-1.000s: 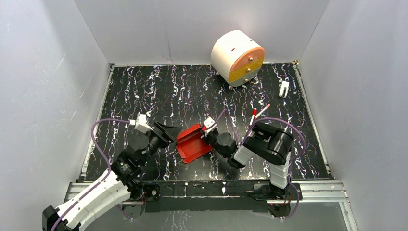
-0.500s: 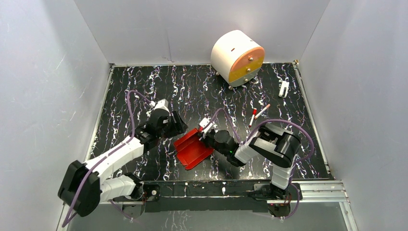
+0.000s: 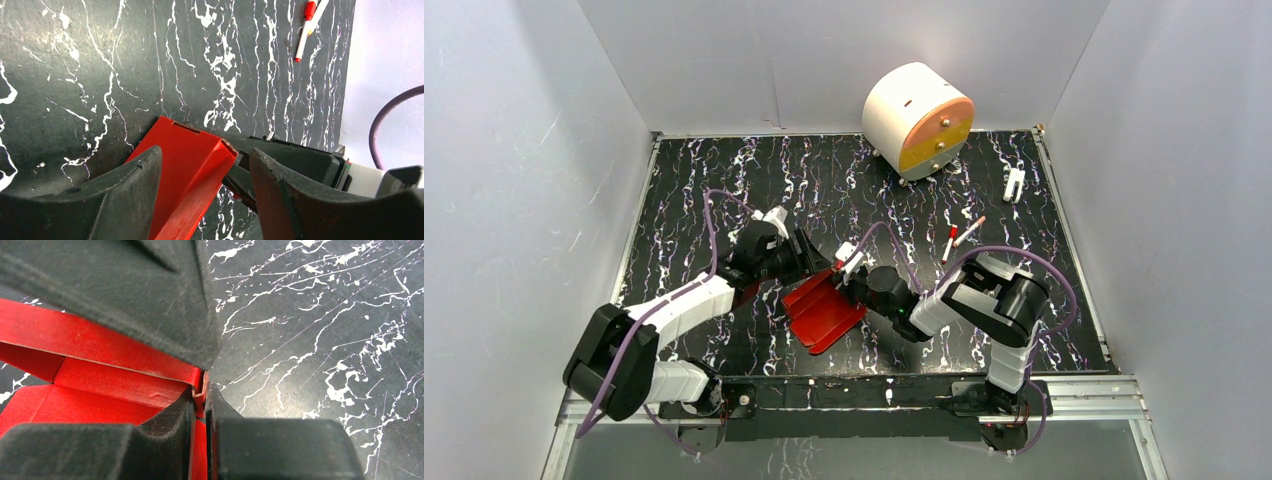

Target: Fold the paper box

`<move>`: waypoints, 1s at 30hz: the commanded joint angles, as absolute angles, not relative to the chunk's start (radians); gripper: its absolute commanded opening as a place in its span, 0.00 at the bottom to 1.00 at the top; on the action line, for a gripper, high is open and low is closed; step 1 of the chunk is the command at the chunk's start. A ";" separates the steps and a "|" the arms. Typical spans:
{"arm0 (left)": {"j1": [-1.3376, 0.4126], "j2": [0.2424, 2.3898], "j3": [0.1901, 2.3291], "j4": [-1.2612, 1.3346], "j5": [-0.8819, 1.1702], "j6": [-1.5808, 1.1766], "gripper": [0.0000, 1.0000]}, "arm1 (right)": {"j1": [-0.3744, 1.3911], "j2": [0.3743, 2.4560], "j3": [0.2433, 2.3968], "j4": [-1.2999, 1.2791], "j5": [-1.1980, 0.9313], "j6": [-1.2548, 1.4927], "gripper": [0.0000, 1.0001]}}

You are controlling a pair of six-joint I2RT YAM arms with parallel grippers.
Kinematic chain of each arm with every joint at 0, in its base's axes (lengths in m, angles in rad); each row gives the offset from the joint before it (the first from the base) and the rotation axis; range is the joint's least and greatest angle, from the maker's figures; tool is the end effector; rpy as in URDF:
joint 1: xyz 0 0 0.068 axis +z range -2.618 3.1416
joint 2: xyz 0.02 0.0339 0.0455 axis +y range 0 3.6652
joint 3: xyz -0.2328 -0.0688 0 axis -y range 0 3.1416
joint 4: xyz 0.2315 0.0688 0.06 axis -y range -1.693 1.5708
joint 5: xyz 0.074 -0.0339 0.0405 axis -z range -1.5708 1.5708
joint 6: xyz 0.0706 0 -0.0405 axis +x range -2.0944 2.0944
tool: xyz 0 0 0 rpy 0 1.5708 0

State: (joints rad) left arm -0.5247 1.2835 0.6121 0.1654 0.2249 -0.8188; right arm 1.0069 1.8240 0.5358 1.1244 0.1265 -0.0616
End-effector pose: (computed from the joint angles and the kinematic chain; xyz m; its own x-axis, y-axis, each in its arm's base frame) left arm 0.2496 -0.1627 0.1705 -0.7665 -0.3789 -0.5186 0.1425 0.6869 -0.7126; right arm 0.1906 0.2848 0.1098 -0.0395 -0.1767 -0.9835 -0.7758 0.6257 -0.0813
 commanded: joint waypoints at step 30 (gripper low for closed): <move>-0.515 1.366 0.470 0.376 0.501 -1.010 0.52 | 0.998 1.929 0.582 1.290 0.409 0.061 0.11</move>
State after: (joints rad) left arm -0.4984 1.3582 0.4946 0.3870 0.3523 -0.9585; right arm 1.0092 1.9068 0.5392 1.2449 0.3000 0.0353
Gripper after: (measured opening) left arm 0.526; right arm 0.165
